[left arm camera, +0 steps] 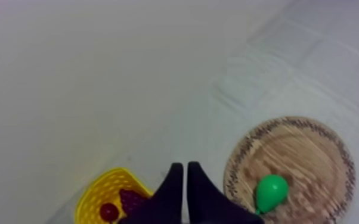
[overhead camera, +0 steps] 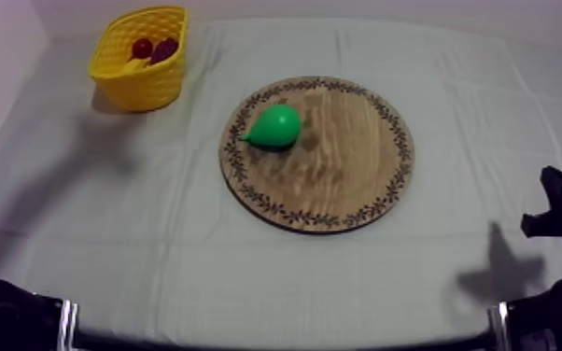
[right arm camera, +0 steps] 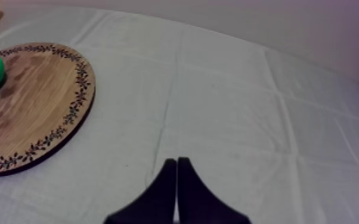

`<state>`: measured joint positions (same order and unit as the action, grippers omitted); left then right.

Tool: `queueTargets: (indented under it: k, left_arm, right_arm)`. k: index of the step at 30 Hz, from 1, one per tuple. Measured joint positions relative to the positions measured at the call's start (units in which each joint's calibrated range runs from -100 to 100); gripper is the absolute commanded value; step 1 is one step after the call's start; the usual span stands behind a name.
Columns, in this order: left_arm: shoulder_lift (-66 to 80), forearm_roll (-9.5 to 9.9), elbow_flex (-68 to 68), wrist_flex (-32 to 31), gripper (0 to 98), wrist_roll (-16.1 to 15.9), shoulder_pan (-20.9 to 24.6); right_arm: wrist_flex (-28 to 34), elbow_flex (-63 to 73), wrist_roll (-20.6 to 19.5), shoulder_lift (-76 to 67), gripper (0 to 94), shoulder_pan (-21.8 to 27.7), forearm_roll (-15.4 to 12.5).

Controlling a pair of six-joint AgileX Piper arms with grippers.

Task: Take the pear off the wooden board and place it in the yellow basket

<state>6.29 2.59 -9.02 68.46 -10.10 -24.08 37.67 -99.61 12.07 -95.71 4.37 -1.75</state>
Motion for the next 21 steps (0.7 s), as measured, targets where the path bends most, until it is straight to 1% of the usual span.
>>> queueTargets:
  k: [11,14,18,19,21]
  left_arm:
    - [-6.1,3.31,5.1,0.2,0.0,3.0,-6.6]
    - [-7.7,3.62,6.9,0.1,0.0,3.5,-7.8]
    - [-9.5,3.49,8.5,-0.3,0.2,3.0,-8.3]
    - [-9.8,3.42,8.7,-0.6,1.2,2.8,-8.3]
    - [-10.5,3.29,9.0,-0.8,8.8,2.3,-8.3]
  right_arm:
    - [0.0,0.0,0.0,0.0,0.3,0.0,0.0]
    - [0.0,0.0,0.0,0.0,0.3,0.0,0.0]
    - [0.0,0.0,0.0,0.0,0.3,0.0,0.0]
    - [0.0,0.0,0.0,0.0,0.3,0.0,0.0]
    - [0.0,0.0,0.0,0.0,0.3,0.0,0.0]
